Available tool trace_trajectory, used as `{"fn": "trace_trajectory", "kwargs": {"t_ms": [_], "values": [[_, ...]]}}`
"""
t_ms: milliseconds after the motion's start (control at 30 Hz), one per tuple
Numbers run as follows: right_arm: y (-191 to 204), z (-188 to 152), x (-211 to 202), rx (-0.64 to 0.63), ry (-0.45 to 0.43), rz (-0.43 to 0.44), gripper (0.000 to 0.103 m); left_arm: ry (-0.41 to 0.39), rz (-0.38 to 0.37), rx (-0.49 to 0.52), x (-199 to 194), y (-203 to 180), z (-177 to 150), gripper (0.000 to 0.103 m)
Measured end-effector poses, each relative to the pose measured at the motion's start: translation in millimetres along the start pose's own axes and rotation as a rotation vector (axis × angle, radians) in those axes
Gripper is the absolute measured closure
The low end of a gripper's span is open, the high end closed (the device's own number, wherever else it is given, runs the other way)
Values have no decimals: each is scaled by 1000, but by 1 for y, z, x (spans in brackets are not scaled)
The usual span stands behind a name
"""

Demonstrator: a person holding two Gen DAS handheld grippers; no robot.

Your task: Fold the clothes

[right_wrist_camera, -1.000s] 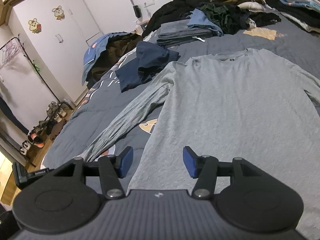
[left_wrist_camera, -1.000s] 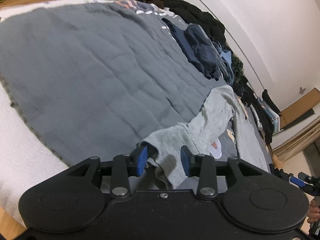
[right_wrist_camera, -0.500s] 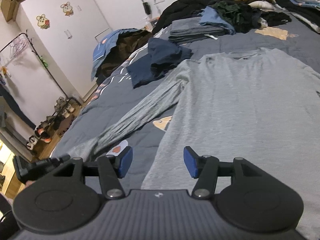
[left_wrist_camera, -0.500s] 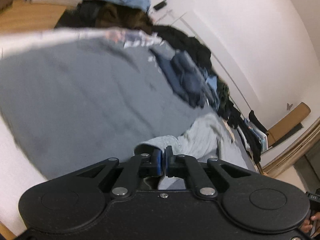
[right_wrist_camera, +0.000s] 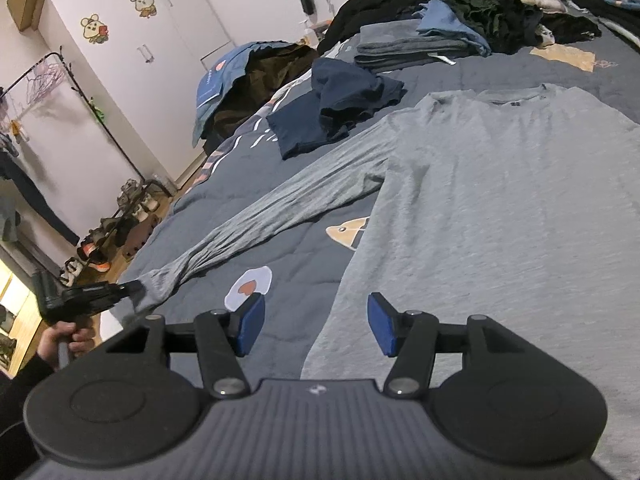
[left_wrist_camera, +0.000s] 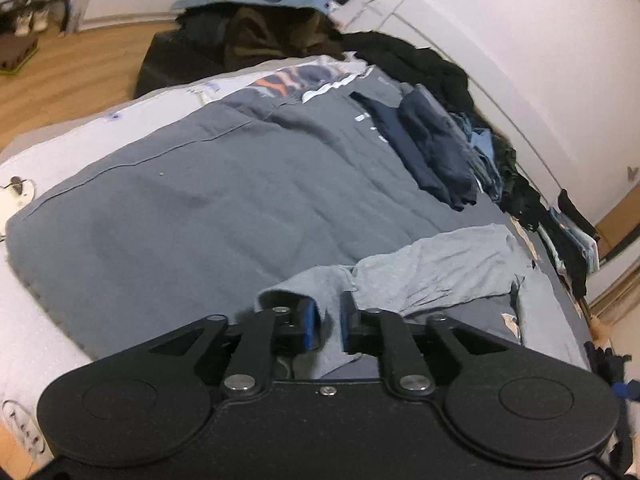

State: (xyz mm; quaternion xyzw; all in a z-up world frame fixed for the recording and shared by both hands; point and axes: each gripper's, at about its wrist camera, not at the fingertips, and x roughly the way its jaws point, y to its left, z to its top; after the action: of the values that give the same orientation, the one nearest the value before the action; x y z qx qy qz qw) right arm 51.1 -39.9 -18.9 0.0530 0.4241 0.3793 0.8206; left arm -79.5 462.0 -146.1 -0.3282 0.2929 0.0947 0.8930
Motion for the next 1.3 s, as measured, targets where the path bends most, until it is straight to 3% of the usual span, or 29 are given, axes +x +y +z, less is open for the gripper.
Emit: {"fn": "trace_trajectory", "kwargs": {"t_ms": [67,133,300,433,567,600,700,733,800,833,867,900,967,1033,1133,1300], "values": [[-1,0,2,1,7,-2,47,10,-1,17,5,1,-3,89],[2,2,6,-12,11,1,47,0,-16,-5,2,9,1,99],[26,17,33,-95,16,23,47,-76,-13,-137,-8,31,16,99],[70,40,83,-251,26,70,47,-52,-20,-176,-3,39,23,97],[120,54,149,-371,79,165,47,-32,-63,-123,-6,34,13,94],[128,57,166,-387,97,177,47,-25,-78,-111,-7,33,10,90],[142,60,214,-421,140,178,47,-16,-121,-75,-8,31,2,60],[144,60,230,-419,165,168,47,-15,-134,-63,-8,30,0,59],[143,56,253,-406,203,148,47,-8,-152,-34,-6,28,-3,62],[143,53,260,-402,213,142,47,-2,-159,-18,-4,26,-3,69],[143,50,266,-404,225,134,47,5,-155,-13,-1,27,-1,79],[143,48,272,-407,237,124,47,12,-151,-9,1,27,2,96],[143,44,279,-424,248,109,47,26,-144,0,6,27,8,100],[143,39,283,-443,251,96,47,-33,-154,-84,1,41,23,102],[146,30,284,-495,242,93,45,-125,-110,-157,-5,56,46,102],[150,24,283,-518,225,94,39,-73,-19,-100,18,51,65,101]]}}
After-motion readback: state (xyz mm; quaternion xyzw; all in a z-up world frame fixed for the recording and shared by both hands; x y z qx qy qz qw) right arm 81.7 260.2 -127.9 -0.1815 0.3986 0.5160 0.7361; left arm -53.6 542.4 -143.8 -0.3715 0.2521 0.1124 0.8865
